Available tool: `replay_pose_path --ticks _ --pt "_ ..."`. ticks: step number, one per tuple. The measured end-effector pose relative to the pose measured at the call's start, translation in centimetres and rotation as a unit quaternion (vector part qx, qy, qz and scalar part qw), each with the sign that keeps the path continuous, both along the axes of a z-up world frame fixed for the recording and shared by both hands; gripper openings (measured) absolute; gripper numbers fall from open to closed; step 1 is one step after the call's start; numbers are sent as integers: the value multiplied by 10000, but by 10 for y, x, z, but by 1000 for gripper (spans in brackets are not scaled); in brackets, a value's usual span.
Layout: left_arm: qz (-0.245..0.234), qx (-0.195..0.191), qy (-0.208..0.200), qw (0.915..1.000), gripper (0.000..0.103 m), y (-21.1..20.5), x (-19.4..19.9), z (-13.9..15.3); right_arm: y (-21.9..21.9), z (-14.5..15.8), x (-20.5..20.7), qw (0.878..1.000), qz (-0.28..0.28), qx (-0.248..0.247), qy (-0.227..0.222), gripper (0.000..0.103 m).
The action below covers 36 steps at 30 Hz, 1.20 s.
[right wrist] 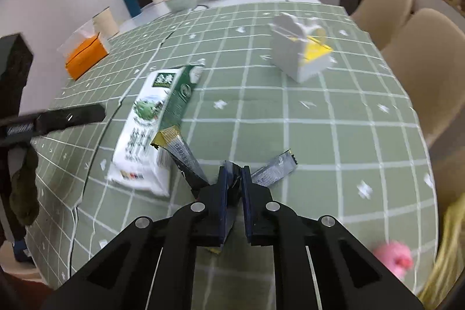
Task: Collect trash
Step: 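Grasp the black strap with the right tool while the left tool grasps the white milk carton, then carry the milk carton and black strap over the bin and open the left tool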
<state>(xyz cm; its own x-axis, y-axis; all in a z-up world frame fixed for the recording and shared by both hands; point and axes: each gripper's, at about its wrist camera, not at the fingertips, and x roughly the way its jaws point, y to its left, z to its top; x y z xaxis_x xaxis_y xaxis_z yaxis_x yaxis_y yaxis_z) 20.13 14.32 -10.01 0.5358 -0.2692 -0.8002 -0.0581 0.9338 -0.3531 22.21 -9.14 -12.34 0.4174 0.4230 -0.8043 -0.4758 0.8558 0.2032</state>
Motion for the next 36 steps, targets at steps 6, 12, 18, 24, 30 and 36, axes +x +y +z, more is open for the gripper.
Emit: replay_pose_path --ticks 6,12,18,24,30,36 --pt "-1 184 118 9998 55 -28 36 -5 -29 11 -30 9989 -290 281 -229 16" --pt "-283 1157 141 9928 56 -67 58 -7 -56 12 -49 9961 -679 516 -211 55" --pt "-579 1608 112 9852 56 -67 45 -16 -52 7 -59 9977 -590 295 -151 55" --pt "-594 1336 139 9892 56 -40 23 -15 -27 -5 -41 9989 -434 114 -101 55" --pt "-580 1070 66 9925 56 -33 14 -6 -9 -22 -23 9996 -259 87 100 37" --pt "-711 959 -34 9928 56 -40 16 1 -22 -5 -33 9988 -401 286 -53 19"
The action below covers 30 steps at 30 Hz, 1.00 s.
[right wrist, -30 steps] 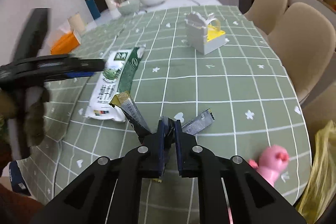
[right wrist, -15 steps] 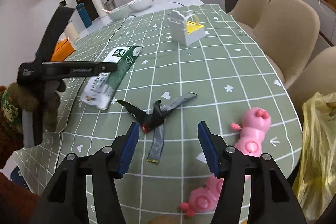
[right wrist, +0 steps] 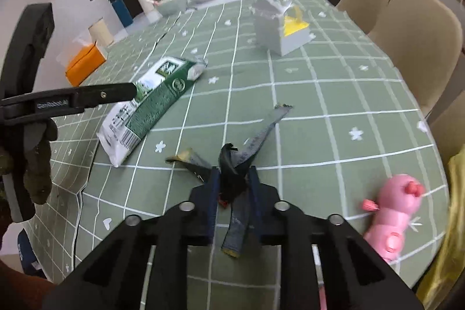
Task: Collect trash
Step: 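Carry the milk carton and black strap over the bin and open the left tool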
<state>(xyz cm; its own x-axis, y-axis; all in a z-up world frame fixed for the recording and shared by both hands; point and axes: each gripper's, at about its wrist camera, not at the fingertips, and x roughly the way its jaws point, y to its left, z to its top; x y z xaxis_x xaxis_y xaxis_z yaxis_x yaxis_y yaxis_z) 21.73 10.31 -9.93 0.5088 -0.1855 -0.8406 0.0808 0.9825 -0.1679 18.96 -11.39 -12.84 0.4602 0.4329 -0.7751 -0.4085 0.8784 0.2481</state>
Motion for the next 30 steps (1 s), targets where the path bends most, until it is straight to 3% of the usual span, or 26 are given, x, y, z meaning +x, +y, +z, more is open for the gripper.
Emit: replay_pose_path --ticks 8,15,19,21,26,30 --pt "-104 188 40 9998 56 -8 13 -4 -32 22 -25 9989 -361 292 -76 18" --pt "-247 595 89 9979 56 -22 32 -6 -42 24 -41 9981 -520 317 -118 18" --pt "-148 414 71 9990 56 -16 35 -2 -47 28 -49 9979 -528 300 -225 18" --pt "-120 531 39 9985 56 -14 35 -3 -48 28 -53 9979 -532 283 -245 18" --pt "-133 288 313 9990 58 -6 41 -13 -52 23 -59 9978 -552 343 -126 18" --pt "-276 414 351 9981 58 -19 46 -20 -49 19 -59 9981 -523 310 -48 18"
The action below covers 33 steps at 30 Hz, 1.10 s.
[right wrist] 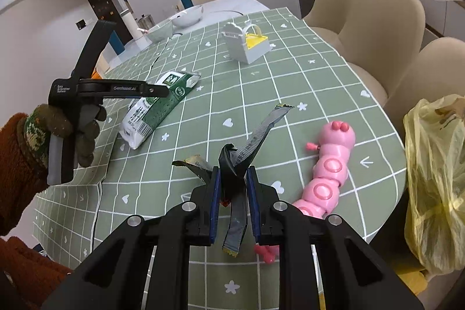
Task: Collect trash
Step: 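Carry the milk carton and black strap over the bin and open the left tool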
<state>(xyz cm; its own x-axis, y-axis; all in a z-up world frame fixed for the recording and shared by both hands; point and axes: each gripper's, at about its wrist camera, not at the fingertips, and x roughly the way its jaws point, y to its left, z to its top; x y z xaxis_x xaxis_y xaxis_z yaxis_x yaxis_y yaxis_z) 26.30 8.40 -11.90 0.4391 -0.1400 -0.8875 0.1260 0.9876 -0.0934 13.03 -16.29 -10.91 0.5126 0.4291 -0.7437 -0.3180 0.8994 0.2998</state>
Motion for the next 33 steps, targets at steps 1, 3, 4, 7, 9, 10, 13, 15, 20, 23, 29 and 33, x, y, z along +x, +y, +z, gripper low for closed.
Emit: replay_pose_path --ticks 1,3,4,7,9,10,13,15,20,23,29,33 --pt "6 39 35 10000 58 -3 2 -2 2 0 1 10000 7 -19 6 18" --pt "55 125 132 9998 58 -6 8 -8 4 -1 1 10000 22 -52 10 18" --pt "76 140 193 9997 58 -8 11 -11 4 -2 0 10000 21 -73 8 18" --pt "78 188 314 9993 49 -10 12 -14 4 0 -1 9999 -7 -104 -13 18" --pt "86 59 212 9997 47 -9 7 -5 1 3 -2 9999 -51 -94 -74 18" --pt "97 -17 124 9999 47 -9 4 1 -1 4 -1 9999 -68 -90 -102 18" --pt "149 -310 -273 9990 47 -11 -9 32 -8 14 -1 9996 -154 -63 -246 18" --pt "174 -496 -611 9967 47 -13 -19 57 -15 26 -2 9989 -209 -12 -414 18" --pt "33 -874 -1653 9824 47 -30 -53 127 -38 71 -11 9936 -300 -97 -1083 18" --pt "-171 -945 -2212 9705 47 -51 -71 168 -56 102 -21 9871 -397 -252 -1531 18" --pt "-507 -1169 -3087 9426 47 -103 -101 229 -106 152 -47 9714 -812 -518 -2169 18" --pt "-744 -1314 -3515 9239 47 -142 -109 253 -142 169 -62 9625 -1206 -652 -2340 18"
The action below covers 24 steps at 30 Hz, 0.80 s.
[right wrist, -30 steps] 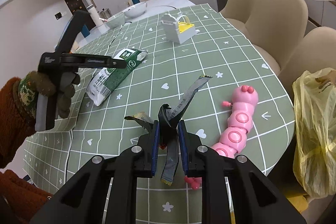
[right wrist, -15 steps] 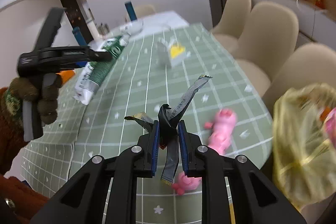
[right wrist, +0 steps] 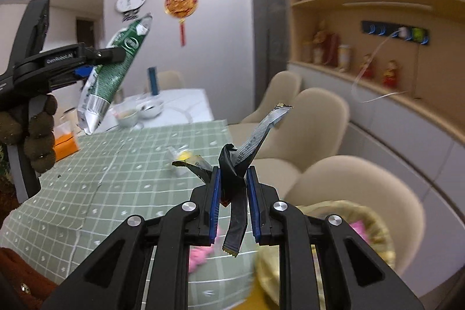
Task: Collect trash
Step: 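Carry the milk carton and black strap over the bin and open the left tool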
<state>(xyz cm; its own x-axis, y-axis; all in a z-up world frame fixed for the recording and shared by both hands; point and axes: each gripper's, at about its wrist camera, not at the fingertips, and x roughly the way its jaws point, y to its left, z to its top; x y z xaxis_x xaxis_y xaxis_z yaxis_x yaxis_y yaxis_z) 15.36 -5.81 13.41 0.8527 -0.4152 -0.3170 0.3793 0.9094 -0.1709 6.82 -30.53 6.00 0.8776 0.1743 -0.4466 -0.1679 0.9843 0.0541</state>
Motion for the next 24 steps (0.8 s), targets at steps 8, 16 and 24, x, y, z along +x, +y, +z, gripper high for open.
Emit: replay_pose_path --ticks 8,16,24 --pt "-865 124 182 9960 47 -87 -4 -4 -67 3 -23 9963 -852 101 32 18" --pt "-1601 388 612 9844 47 -166 9 -34 -128 -10 -33 9852 -1650 414 206 18" --pt "-2081 537 1132 9701 47 -231 33 -78 -164 -23 -33 9765 -2061 381 506 18"
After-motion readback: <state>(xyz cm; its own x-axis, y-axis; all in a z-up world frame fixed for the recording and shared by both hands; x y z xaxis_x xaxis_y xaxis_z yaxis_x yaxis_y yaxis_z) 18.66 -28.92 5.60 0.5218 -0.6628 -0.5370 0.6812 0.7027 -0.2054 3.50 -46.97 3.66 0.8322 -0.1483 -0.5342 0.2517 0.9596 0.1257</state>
